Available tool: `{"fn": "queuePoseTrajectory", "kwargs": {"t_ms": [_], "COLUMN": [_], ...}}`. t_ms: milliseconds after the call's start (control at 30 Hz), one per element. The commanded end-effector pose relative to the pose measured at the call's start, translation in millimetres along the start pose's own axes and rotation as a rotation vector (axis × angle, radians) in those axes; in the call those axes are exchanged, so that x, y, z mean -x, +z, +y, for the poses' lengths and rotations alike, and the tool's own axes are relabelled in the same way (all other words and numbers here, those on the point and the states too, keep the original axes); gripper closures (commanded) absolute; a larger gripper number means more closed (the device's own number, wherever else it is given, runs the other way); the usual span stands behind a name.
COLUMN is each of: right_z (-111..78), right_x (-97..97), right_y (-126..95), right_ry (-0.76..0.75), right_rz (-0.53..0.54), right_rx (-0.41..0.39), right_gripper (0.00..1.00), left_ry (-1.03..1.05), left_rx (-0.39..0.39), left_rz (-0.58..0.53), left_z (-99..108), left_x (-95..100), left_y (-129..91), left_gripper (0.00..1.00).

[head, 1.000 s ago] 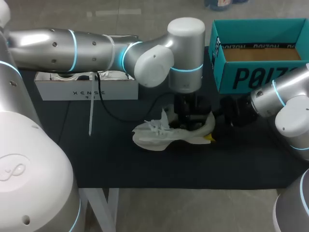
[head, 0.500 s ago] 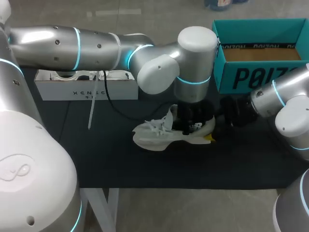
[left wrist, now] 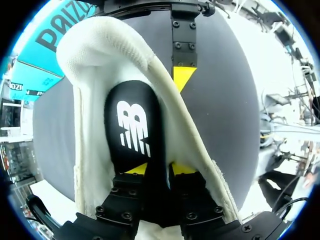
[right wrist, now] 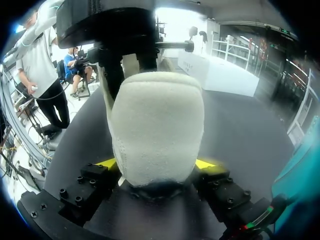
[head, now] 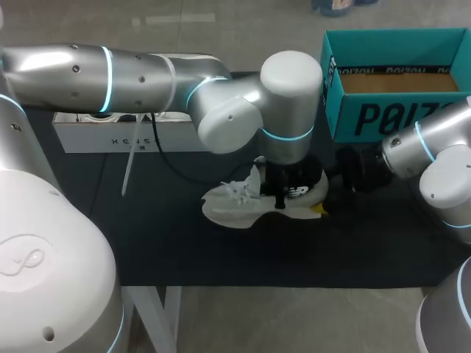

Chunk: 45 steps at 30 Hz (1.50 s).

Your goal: Take the shoe out of the shoebox, open the shoe tongue, remove and reinsert the insole, then place the shoe into the shoebox

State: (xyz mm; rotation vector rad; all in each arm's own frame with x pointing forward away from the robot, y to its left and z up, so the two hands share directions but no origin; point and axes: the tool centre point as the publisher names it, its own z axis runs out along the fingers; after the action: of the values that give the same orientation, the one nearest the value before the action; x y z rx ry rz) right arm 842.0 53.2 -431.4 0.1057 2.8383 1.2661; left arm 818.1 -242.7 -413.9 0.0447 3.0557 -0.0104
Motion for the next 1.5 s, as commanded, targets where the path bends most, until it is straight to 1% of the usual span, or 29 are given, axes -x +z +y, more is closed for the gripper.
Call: {"fn": "queuePoseTrajectory", "kwargs": {"t_ms": [33,100,167,200,233,500,533,600,833,1033,1267,1400,1500], "right_z": [-2.4,-2.4,-2.4,-2.4,-2.4,-2.4,-2.4,-2.4,-2.4,-2.4,-2.4,-2.4,-2.4], "right_x": [0.7,0.7,0.7,0.7,0.7,0.7,0.7,0.7,0.7,0.7,0.7,0.7,0.7], "right_y": [6,6,6,6,6,6,6,6,6,6,6,6,6], "right_ry": [0.001,0.001,0.001,0.001,0.001,0.001,0.001,0.001,0.001,0.001,0.001,0.001,0.001], "right_rz": [0.001,0.001,0.001,0.001,0.001,0.001,0.001,0.001,0.001,0.001,0.001,0.001,0.001], "right_rx": [-0.004,-0.004,-0.004,-0.004,-0.004,-0.004,-0.004,-0.004,-0.004,-0.004,-0.004,-0.004,-0.004], "right_gripper": [1.00,1.00,1.00,1.00,1.00,1.00,1.00,1.00,1.00,1.00,1.00,1.00,1.00], "left_ry": [-0.022,-0.024,-0.030,-0.034,-0.034,-0.038,-0.051,-0.085,-0.105,-0.132,-0.139,-0.147,-0.163], "left_rx": [0.002,0.003,0.001,-0.002,-0.006,-0.010,-0.020,-0.038,-0.039,-0.040,-0.062,-0.053,-0.090], "left_rz": [-0.037,-0.038,-0.038,-0.035,-0.034,-0.016,-0.007,0.003,-0.009,-0.039,-0.086,-0.091,-0.099], "left_z": [0,1,2,2,2,0,1,5,17,22,22,24,27], "left_x": [4.0,6.3,8.7,9.7,10.1,7.3,7.2,7.0,7.8,10.9,7.9,9.8,8.6], "left_y": [2,3,7,9,10,16,16,11,-13,-22,-41,-42,-47], "left_gripper": [0.86,0.87,0.92,0.97,1.00,1.00,1.00,1.00,1.00,1.00,1.00,1.00,1.00]}}
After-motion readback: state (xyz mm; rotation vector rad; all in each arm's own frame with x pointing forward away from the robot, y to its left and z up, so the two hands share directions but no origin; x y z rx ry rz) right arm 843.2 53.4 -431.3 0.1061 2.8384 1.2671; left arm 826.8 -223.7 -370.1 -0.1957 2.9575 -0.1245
